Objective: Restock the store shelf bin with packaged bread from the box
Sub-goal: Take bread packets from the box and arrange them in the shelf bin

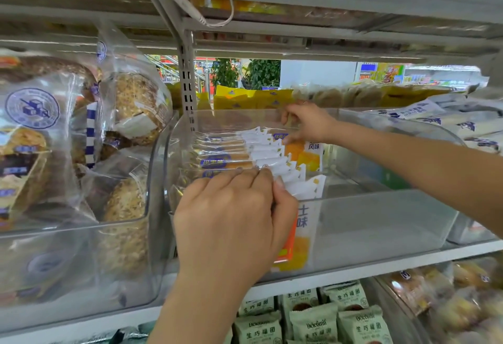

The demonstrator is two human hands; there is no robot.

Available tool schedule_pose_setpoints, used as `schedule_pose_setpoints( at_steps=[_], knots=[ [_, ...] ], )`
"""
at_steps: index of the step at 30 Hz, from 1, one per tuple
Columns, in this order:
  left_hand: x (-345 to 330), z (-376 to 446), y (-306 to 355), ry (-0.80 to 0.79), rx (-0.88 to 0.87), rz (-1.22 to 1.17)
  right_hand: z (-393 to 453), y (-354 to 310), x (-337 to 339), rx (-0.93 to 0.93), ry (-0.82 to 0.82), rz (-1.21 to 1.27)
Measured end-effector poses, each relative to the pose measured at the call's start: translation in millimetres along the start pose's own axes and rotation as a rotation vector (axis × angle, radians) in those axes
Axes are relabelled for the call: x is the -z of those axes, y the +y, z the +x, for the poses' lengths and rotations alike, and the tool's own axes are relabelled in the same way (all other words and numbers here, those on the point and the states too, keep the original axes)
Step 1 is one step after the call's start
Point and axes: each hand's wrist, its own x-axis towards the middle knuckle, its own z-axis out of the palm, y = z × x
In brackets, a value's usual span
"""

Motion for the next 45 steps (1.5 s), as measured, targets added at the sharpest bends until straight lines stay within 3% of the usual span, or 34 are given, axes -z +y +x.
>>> schedule_pose_setpoints(
  at_steps=[6,10,13,17,21,24,27,29,32,34,39,45],
  knots=[
    [0,0,0,-0.019,0.004,0.007,-5,-8,17,-0.046,0.028,0.268],
    [5,3,1,-0.082,0.014,0.021,-35,-43,54,-0.193,0.101,0.059],
    [10,5,0,-0.125,-0.004,0.06,-100,-82,70,-0.271,0.328,0.03],
    [14,7,0,-0.258,-0.061,0.051,-204,-132,61,-0.091,0.701,0.241],
    [28,-17,5,-0.313,-0.179,0.137,-297,-166,12,0.01,0.762,0.222],
    [49,-82,28,-0.263,-0.241,-0.021,-358,-174,-37,-0.03,0.615,0.272],
    [70,-175,53,-0.374,-0.195,-0.172,-419,-177,-90,-0.121,0.351,0.288],
    [84,-234,71,-0.56,-0.184,-0.259,-458,-176,-126,-0.202,0.154,0.285],
    [107,-316,87,-1.092,-0.034,-0.342,-517,-173,-175,-0.357,-0.269,0.222],
    [126,-375,87,-1.353,0.124,-0.291,-554,-170,-198,-0.484,-0.554,0.194],
    [163,-471,92,-1.696,0.492,-0.228,-598,-169,-228,-0.544,-1.053,0.234],
    [175,-487,101,-1.88,0.521,-0.318,-616,-161,-241,-0.413,-1.385,0.082]
  ],
)
